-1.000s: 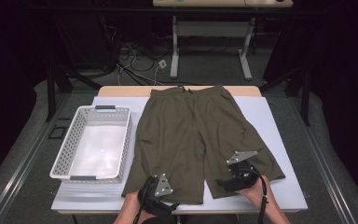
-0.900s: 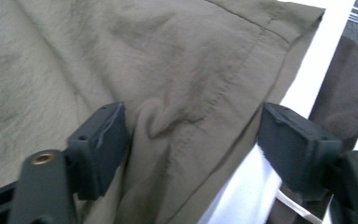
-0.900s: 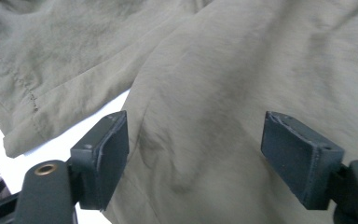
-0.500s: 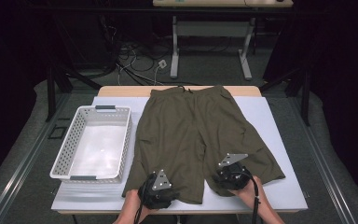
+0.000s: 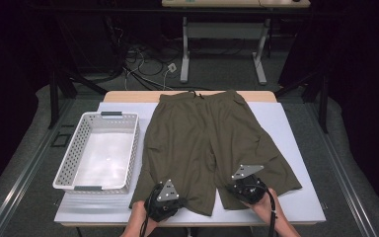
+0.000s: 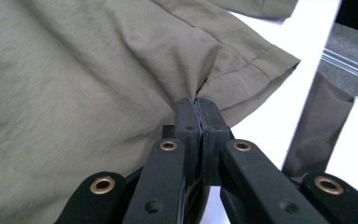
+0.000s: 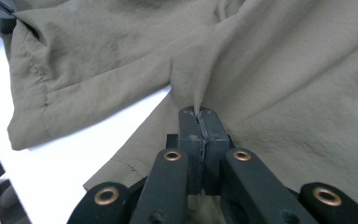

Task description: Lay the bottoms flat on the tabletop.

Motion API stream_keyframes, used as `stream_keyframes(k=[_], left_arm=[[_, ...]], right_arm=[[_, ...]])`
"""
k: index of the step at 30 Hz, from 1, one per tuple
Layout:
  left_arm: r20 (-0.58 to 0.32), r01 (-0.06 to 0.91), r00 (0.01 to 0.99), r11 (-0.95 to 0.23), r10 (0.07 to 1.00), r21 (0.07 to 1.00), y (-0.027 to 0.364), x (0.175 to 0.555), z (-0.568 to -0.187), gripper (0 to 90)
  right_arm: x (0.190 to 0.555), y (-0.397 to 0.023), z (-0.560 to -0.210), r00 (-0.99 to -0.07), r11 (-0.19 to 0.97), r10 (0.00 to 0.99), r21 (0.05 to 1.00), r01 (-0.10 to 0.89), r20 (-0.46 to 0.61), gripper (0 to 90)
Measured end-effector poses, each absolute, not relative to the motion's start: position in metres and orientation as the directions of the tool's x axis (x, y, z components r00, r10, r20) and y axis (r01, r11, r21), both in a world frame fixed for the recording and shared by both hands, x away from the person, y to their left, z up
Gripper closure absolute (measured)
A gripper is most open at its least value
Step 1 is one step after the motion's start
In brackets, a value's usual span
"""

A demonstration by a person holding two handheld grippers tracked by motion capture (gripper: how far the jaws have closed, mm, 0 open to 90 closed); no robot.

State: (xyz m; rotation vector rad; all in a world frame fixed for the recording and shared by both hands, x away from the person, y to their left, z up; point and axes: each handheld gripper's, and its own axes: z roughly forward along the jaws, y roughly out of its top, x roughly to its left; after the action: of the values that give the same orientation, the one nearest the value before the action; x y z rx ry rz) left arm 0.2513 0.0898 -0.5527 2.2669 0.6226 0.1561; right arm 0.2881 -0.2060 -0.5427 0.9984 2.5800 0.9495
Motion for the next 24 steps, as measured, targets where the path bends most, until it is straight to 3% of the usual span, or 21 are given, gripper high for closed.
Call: stream_keyframes(k=[14, 17, 19, 21, 24], left_arm=[[-0.093, 0.372, 0.892, -0.601, 0.443, 0.708, 0.097, 0.236, -0.548, 88.1], [-0.084, 0.370, 0.892, -0.610, 0.444, 0.701, 0.095, 0.238, -0.550, 84.6], [-0.065, 0.372, 0.887, -0.625, 0.457, 0.686, 0.092, 0.240, -0.551, 67.8], [-0.061, 0.387, 0.878, -0.627, 0.475, 0.676, 0.089, 0.241, -0.552, 47.7], [-0.048, 0.389, 0.874, -0.636, 0.484, 0.666, 0.087, 0.242, -0.554, 30.9]], right_arm=[[0.274, -0.204, -0.538, -0.789, 0.585, 0.611, 0.635, 0.504, 0.062, 90.0], [0.276, -0.203, -0.540, -0.791, 0.594, 0.609, 0.628, 0.503, 0.058, 89.0], [0.277, -0.203, -0.540, -0.792, 0.601, 0.608, 0.626, 0.497, 0.045, 78.4], [0.278, -0.204, -0.539, -0.790, 0.597, 0.612, 0.632, 0.493, 0.038, 60.1], [0.280, -0.209, -0.536, -0.774, 0.575, 0.632, 0.647, 0.501, 0.038, 41.8]])
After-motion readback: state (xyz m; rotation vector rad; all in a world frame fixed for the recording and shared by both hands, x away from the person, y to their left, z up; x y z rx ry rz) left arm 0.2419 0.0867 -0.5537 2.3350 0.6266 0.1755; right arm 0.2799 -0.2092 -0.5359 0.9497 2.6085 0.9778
